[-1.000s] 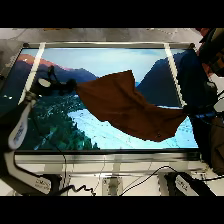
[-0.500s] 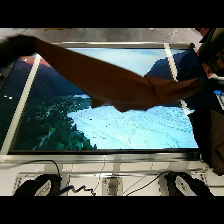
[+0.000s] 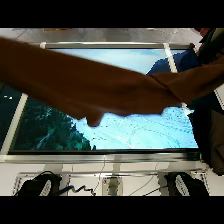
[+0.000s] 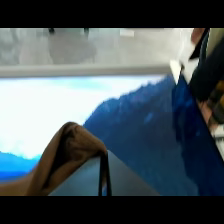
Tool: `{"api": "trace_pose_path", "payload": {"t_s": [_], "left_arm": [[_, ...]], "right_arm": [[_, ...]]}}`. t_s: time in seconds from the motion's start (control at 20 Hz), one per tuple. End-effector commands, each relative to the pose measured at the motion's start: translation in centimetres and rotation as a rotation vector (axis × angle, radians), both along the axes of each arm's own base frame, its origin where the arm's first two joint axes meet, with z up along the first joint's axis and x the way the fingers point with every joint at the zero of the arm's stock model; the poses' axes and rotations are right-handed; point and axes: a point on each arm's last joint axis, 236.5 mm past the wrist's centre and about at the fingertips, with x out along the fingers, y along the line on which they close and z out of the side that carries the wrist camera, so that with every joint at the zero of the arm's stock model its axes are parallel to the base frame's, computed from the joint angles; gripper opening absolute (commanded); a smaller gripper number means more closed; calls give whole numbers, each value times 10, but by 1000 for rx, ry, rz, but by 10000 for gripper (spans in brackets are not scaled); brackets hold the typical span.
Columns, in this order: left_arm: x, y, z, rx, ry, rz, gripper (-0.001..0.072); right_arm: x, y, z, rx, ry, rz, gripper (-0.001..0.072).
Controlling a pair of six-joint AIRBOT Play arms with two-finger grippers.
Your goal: Fold the clothes and pants, and hang the long-sleeved shirts on hangers.
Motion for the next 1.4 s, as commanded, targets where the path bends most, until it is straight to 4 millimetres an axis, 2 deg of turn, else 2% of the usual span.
{"api": "trace_pose_path", "payload": {"t_s": [0.0, 0.05, 0.15, 0.25, 0.35, 0.45, 0.5, 0.55, 0.6, 0.65, 0.7, 0.8, 0.85, 0.9, 0.95, 1.0, 1.05, 1.2, 1.35], "left_arm": [[3, 26, -72, -16, 290, 110, 15], [16, 26, -102, -25, 390, 110, 16], [53, 16, -172, -49, 591, 66, 16], [92, 13, -255, -64, 782, 58, 16], [126, 16, -326, -73, 902, 74, 16], [156, 18, -376, -83, 971, 88, 16], [169, 16, -397, -105, 1001, 85, 16], [179, 11, -413, -142, 1021, 77, 16], [187, 8, -427, -174, 1037, 72, 16], [190, 5, -438, -194, 1056, 69, 16], [190, 3, -445, -210, 1078, 64, 16], [189, 3, -444, -202, 1079, 61, 16], [188, 3, -441, -195, 1070, 58, 17], [188, 3, -437, -193, 1062, 57, 16], [188, 3, -434, -193, 1055, 56, 16], [188, 3, -432, -193, 1050, 55, 16], [187, 3, -430, -193, 1047, 55, 16], [187, 3, -425, -193, 1033, 54, 17], [186, 2, -418, -193, 1019, 51, 16]], "right_arm": [[4, 4, 3, 9, -7, 19, 10], [21, 2, -12, 37, 39, 33, 11], [62, 11, -63, 151, 194, 105, 11], [100, 36, -132, 282, 394, 207, 12], [134, 64, -208, 344, 592, 283, 13], [167, 89, -272, 364, 703, 317, 23], [184, 98, -297, 370, 716, 317, 129], [200, 103, -319, 391, 722, 299, 376], [209, 104, -337, 409, 735, 273, 445], [209, 98, -353, 401, 769, 245, 445], [203, 87, -365, 372, 814, 217, 444], [172, 65, -380, 308, 957, 193, 426], [147, 62, -388, 291, 1062, 229, 316], [122, 64, -395, 288, 1161, 283, 281], [102, 73, -403, 366, 1220, 308, 282], [86, 91, -409, 475, 1255, 345, 293], [60, 111, -416, 566, 1314, 402, 333], [-10, 157, -422, 755, 1425, 523, 335], [-51, 182, -438, 799, 1381, 497, 334]]}}
